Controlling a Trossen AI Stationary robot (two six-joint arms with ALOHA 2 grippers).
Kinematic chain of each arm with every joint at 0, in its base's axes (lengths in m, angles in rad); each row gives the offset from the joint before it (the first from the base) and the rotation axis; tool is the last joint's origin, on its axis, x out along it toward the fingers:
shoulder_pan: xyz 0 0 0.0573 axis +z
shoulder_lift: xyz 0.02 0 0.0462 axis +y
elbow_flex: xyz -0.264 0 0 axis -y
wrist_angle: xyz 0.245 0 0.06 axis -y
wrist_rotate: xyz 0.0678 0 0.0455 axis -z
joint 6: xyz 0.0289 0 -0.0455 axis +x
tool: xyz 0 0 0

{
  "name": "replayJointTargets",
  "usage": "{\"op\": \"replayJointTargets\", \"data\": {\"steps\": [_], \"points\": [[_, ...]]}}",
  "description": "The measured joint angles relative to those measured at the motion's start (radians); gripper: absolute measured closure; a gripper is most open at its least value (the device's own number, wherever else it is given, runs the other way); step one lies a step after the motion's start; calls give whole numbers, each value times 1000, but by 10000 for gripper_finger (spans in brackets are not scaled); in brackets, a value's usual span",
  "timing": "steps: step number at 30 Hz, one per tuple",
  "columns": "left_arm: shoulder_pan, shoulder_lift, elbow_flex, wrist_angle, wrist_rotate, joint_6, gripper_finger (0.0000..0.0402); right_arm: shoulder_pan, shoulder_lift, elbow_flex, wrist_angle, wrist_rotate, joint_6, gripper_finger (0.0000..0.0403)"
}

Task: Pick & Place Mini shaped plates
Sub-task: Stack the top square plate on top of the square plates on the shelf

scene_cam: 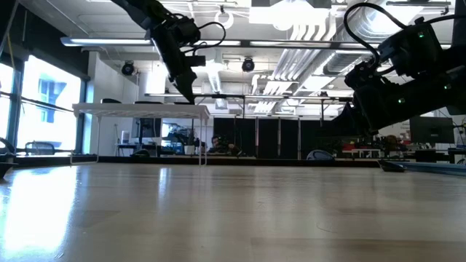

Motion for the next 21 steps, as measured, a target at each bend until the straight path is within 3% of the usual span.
{"op": "replayJointTargets", "data": {"steps": [21], "points": [[2,10,0,27,-80,-3,401,0,0,0,0,0,0,399]]}}
